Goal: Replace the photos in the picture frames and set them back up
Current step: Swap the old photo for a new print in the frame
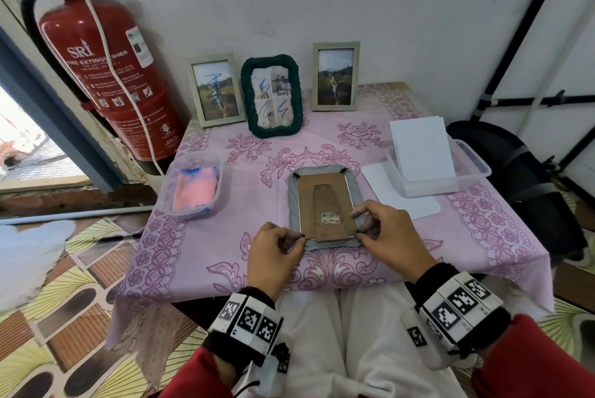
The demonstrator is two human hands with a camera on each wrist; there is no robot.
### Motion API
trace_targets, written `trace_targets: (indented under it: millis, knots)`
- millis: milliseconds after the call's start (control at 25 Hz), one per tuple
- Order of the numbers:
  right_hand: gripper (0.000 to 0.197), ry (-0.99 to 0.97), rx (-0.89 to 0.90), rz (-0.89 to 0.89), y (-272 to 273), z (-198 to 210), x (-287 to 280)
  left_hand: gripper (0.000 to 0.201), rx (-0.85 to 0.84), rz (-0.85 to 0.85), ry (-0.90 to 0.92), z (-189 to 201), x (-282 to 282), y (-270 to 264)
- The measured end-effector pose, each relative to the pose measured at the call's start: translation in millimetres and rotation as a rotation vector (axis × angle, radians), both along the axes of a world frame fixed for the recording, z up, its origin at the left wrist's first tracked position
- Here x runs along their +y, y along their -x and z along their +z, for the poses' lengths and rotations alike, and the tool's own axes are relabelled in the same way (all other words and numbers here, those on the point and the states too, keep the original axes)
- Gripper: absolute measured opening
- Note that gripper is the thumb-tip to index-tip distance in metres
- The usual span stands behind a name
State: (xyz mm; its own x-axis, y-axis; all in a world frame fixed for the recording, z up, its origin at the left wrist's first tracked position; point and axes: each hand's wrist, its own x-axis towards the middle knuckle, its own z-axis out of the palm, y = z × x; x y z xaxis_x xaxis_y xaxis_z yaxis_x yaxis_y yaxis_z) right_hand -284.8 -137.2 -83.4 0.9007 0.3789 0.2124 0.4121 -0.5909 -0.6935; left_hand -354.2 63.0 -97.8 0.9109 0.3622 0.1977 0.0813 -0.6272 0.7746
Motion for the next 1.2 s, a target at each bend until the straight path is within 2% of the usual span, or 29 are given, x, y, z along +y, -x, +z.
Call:
trace_targets:
  millis: [280, 640, 760, 960, 1080, 1200]
  knots:
    - [0.032, -0.017, 0.097, -0.008, -2.1, 0.3, -6.8, 0.008, 0.065, -0.012, 0.149, 4.9, 1.0, 2.5]
    - [0.034, -0.012, 0.013, 0.063, 3.5, 6.7, -2.3, 0.007, 0.079, -0.031, 0.109, 8.6, 1.2, 2.0]
    - [0.033, -0.013, 0.035, 0.089, 2.9, 7.5, -5.3, 0.008, 0.082, -0.034, 0.12, 8.3, 1.7, 1.9]
    - [0.018, -0.039, 0.111, 0.025, -5.9, 12.7, -7.2, 0.025, 0.145, 0.061, 0.348, 4.1, 11.6, -6.9]
    - [0.018, -0.098, 0.145, 0.042, -6.8, 20.9, 2.5, 0.037, 0.258, 0.005, 0.243, 2.6, 12.2, -13.5]
    - [0.022, -0.038, 0.153, 0.127, -7.2, 28.7, 15.5, 0.058, 0.304, -0.014, 0.206, 5.3, 9.4, -17.8]
